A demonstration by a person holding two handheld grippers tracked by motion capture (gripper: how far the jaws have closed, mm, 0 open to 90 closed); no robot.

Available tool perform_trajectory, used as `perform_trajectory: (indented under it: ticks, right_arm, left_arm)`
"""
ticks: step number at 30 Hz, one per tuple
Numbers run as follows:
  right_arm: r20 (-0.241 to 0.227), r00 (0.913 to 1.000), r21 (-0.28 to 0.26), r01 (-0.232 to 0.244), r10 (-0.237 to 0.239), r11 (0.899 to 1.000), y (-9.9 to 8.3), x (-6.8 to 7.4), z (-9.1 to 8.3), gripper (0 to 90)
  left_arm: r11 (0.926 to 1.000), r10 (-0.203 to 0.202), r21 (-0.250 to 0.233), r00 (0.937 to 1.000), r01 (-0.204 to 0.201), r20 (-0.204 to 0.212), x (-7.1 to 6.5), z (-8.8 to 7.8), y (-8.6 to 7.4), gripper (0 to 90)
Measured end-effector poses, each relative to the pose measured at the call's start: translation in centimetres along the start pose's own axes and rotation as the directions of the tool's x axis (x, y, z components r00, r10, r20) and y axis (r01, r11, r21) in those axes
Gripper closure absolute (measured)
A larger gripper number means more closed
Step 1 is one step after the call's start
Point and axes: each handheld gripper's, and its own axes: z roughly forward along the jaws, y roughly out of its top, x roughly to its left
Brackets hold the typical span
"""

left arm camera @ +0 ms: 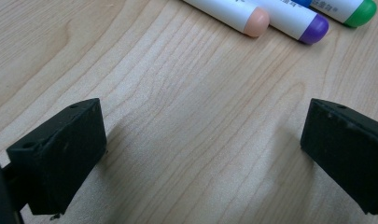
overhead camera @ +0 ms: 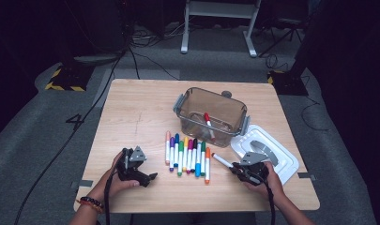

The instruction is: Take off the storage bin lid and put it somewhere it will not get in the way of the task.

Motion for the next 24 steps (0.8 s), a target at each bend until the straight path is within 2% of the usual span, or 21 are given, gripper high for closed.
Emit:
perform_trajectory:
  ticks: [5,8,11,16,19,24]
  right_arm:
    - [0.003,1.0,-0.022,0.007,-0.007,1.0,-0.1,-0.6,-0.9,74.5]
    - [-0.025,0.999,-0.04,0.037,-0.038,0.999,-0.1,-0.7,-1.7,74.5]
    - [-0.027,0.9976,-0.048,0.062,-0.064,0.997,0.1,-0.7,-2.0,74.5]
    - [-0.035,0.997,-0.078,0.066,-0.069,0.995,0.5,-0.8,-2.7,74.5]
    - [-0.07,0.9928,-0.12,0.089,-0.098,0.989,1.0,-0.8,-3.3,74.5]
    - [-0.093,0.9863,-0.162,0.12,-0.136,0.979,2.5,-0.4,-4.0,74.5]
  left_arm:
    - [1.0,0.0,0.0,1.0,0.0,-0.001,0.0,0.0,0.0,0.5]
    - [1.0,-0.001,-0.001,1.0,0.001,-0.001,0.0,0.0,0.0,0.5]
    - [1.0,-0.001,-0.001,1.0,0.001,0.0,0.0,0.0,0.0,0.5]
    - [1.0,-0.001,0.0,1.0,0.001,-0.001,0.0,0.0,0.0,0.5]
    - [1.0,-0.002,0.0,1.0,0.002,0.002,0.0,0.0,0.0,0.4]
    - [1.0,-0.001,0.0,1.0,0.001,0.001,0.0,0.0,0.0,0.4]
